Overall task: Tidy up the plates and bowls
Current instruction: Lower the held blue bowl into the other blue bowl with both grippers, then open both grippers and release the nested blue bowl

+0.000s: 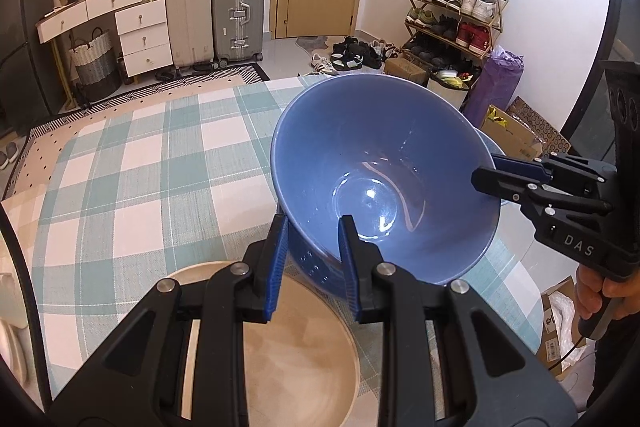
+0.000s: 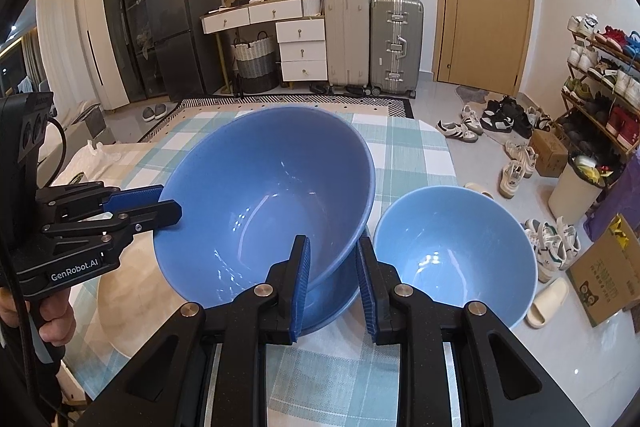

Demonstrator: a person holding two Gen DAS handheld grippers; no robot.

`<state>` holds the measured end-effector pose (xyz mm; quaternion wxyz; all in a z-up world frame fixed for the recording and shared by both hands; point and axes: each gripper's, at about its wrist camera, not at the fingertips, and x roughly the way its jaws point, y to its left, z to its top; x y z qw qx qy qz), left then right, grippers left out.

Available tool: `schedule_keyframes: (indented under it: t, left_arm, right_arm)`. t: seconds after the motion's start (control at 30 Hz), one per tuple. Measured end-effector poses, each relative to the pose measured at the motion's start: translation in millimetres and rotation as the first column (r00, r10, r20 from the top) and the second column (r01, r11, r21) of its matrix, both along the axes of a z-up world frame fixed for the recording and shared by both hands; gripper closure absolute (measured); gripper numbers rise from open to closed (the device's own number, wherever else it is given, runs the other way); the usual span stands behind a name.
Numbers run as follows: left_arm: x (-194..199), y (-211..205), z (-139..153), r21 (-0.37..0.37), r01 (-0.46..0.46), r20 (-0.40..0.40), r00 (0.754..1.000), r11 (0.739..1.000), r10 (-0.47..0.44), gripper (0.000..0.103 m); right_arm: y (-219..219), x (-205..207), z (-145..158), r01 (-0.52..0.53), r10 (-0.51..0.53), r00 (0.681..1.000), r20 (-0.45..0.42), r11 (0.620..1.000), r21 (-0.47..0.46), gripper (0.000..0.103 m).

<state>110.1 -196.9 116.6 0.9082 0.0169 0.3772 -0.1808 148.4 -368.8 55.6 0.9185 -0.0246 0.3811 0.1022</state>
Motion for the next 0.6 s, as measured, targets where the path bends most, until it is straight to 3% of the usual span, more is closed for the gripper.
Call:
schedule_keyframes:
  t: [0.6]
  left_arm:
    - [16, 3, -41, 0.034, -0.015, -0.035, 0.999, 0.999, 0.016, 0.081]
  right_arm:
    - [2, 7, -39, -0.011, 0.010, 0.998, -0.058, 1.000, -0.026, 0.079]
